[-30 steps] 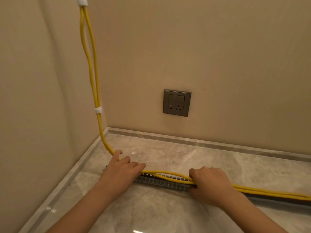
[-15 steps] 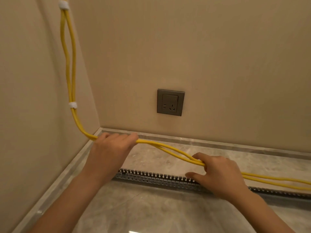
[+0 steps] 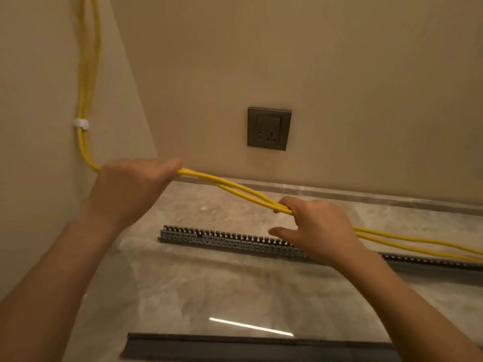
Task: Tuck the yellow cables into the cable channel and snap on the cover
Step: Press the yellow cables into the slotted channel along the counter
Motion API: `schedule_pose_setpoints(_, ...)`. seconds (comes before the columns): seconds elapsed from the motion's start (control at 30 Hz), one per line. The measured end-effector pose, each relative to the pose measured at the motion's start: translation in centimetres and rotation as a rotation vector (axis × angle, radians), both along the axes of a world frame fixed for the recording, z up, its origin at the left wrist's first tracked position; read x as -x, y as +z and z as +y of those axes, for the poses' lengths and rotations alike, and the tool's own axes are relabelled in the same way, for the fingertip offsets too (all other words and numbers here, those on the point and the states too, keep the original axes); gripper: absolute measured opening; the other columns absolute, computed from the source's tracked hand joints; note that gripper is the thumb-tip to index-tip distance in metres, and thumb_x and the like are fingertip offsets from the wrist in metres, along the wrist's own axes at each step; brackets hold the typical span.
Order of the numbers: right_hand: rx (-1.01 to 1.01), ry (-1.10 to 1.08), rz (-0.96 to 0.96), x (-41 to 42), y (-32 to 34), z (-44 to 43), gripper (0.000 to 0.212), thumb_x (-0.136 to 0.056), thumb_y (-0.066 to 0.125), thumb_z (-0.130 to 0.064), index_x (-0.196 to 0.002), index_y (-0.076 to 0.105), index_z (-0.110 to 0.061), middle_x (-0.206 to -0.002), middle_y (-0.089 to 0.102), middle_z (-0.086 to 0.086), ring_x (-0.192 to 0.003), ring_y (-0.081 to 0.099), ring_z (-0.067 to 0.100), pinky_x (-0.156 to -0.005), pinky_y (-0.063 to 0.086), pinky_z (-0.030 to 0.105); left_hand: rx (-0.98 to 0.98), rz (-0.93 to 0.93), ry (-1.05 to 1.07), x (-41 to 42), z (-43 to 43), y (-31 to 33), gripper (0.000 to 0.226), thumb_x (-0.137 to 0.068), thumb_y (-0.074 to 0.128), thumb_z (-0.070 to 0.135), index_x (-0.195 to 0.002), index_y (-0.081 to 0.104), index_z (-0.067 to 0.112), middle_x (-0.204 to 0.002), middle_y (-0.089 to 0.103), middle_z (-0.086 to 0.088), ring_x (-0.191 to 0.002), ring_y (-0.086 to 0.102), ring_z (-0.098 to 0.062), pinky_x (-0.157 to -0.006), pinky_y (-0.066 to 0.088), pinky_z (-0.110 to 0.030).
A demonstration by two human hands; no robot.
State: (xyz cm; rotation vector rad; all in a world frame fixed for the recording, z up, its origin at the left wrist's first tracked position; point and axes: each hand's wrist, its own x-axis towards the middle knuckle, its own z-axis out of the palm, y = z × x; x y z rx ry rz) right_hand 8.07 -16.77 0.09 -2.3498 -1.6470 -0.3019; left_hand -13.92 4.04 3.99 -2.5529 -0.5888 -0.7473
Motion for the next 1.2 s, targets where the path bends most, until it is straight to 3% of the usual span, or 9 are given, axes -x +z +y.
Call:
schedule_pose_setpoints(0.17, 0.105, 0.019, 0.068, 0.7, -4.0, 0.7, 0.039, -0.082, 0.052, -0.059, -0.113, 0.052, -0.035, -0.099, 0.059, -0.008, -0.086, 0.06, 0.017, -0.058, 0.033, 0.027, 0.017, 0.169, -0.03, 0.8, 0.2, -4.8, 0.028, -0.084, 0.04, 0.032, -0.075, 0.06, 0.014, -0.05, 0.055, -0.005, -0.044, 0.057, -0.026, -0.046, 0.043, -0.032)
schedule_pose_setpoints(0.27, 0.16, 0.008, 0.065, 0.7, -5.8, 1.1, 0.044, -0.08, 0.05, -0.063, -0.113, 0.053, -0.034, -0.102, 0.054, -0.007, -0.083, 0.059, 0.017, -0.058, 0.035, 0.028, 0.04, 0.237, 0.005, 1.0, 0.0, -7.5, 0.013, -0.08, 0.064, 0.025, -0.07, 0.06, 0.016, -0.052, 0.058, -0.002, -0.05, 0.06, -0.024, -0.054, 0.044, -0.031)
schedule_pose_setpoints(0.37, 0.213, 0.006, 0.022, 0.6, -6.7, 1.1, 0.04, -0.082, 0.051, -0.06, -0.111, 0.055, -0.032, -0.1, 0.054, -0.006, -0.083, 0.059, 0.016, -0.058, 0.033, 0.027, 0.086, 0.321, 0.043, 1.0, -0.1, -8.8, 0.019, -0.073, 0.076, 0.03, -0.073, 0.062, 0.018, -0.057, 0.06, 0.001, -0.056, 0.06, -0.023, -0.058, 0.043, -0.031)
schedule_pose_setpoints(0.53, 0.273, -0.009, -0.003, 0.0, -6.3, 0.9, 0.034, -0.083, 0.053, -0.054, -0.105, 0.056, -0.028, -0.1, 0.056, -0.005, -0.086, 0.06, 0.018, -0.059, 0.033, 0.027, 0.187, 0.338, 0.057, 0.6, -0.1, -9.5, 0.03, -0.091, 0.04, 0.05, -0.103, 0.057, 0.029, -0.089, 0.065, 0.007, -0.088, 0.058, -0.017, -0.077, 0.033, -0.033)
schedule_pose_setpoints(0.67, 0.381, -0.03, -0.062, -1.3, -5.5, 0.1, 0.033, -0.081, 0.056, -0.053, -0.096, 0.056, -0.024, -0.097, 0.059, -0.003, -0.087, 0.059, 0.019, -0.061, 0.034, 0.027, 0.24, 0.341, 0.023, -0.1, -0.8, -9.4, 0.045, -0.09, 0.025, 0.06, -0.115, 0.052, 0.034, -0.097, 0.063, 0.013, -0.092, 0.054, -0.011, -0.078, 0.028, -0.029)
schedule_pose_setpoints(0.77, 0.418, -0.077, -0.063, -2.6, -4.8, -1.0, 0.035, -0.078, 0.056, -0.058, -0.097, 0.056, -0.029, -0.098, 0.064, -0.005, -0.088, 0.06, 0.017, -0.062, 0.038, 0.027, 0.293, 0.34, 0.034, -0.8, -1.4, -9.2, 0.045, -0.094, 0.016, 0.055, -0.114, 0.052, 0.036, -0.099, 0.063, 0.013, -0.092, 0.053, -0.011, -0.077, 0.026, -0.03)
schedule_pose_setpoints(0.93, 0.184, -0.074, 0.042, -3.0, -4.5, -3.3, 0.064, -0.069, 0.035, -0.082, -0.118, 0.05, -0.043, -0.092, 0.067, -0.014, -0.083, 0.062, 0.009, -0.052, 0.032, 0.023, 0.267, 0.356, 0.038, -1.3, -1.7, -9.4, 0.039, -0.097, 0.015, 0.044, -0.108, 0.052, 0.035, -0.091, 0.064, 0.011, -0.087, 0.051, -0.013, -0.076, 0.022, -0.03)
schedule_pose_setpoints(1.03, 0.006, -0.089, 0.057, -2.4, -3.6, -3.5, 0.066, -0.067, 0.024, -0.081, -0.102, 0.062, -0.04, -0.075, 0.066, -0.012, -0.072, 0.062, 0.013, -0.046, 0.026, 0.02, 0.258, 0.353, 0.039, -1.6, -1.7, -9.6, 0.039, -0.098, 0.015, 0.043, -0.109, 0.052, 0.035, -0.091, 0.064, 0.01, -0.086, 0.05, -0.014, -0.076, 0.022, -0.031)
schedule_pose_setpoints(1.2, -0.348, -0.082, 0.044, -0.7, -0.5, -2.8, 0.046, -0.069, 0.05, -0.067, -0.069, 0.071, -0.026, -0.046, 0.049, -0.007, -0.051, 0.059, 0.022, -0.046, 0.033, 0.023, 0.341, 0.283, 0.036, -1.8, -1.2, -9.7, 0.043, -0.097, 0.011, 0.042, -0.107, 0.052, 0.036, -0.088, 0.065, 0.012, -0.083, 0.05, -0.013, -0.079, 0.028, -0.031)
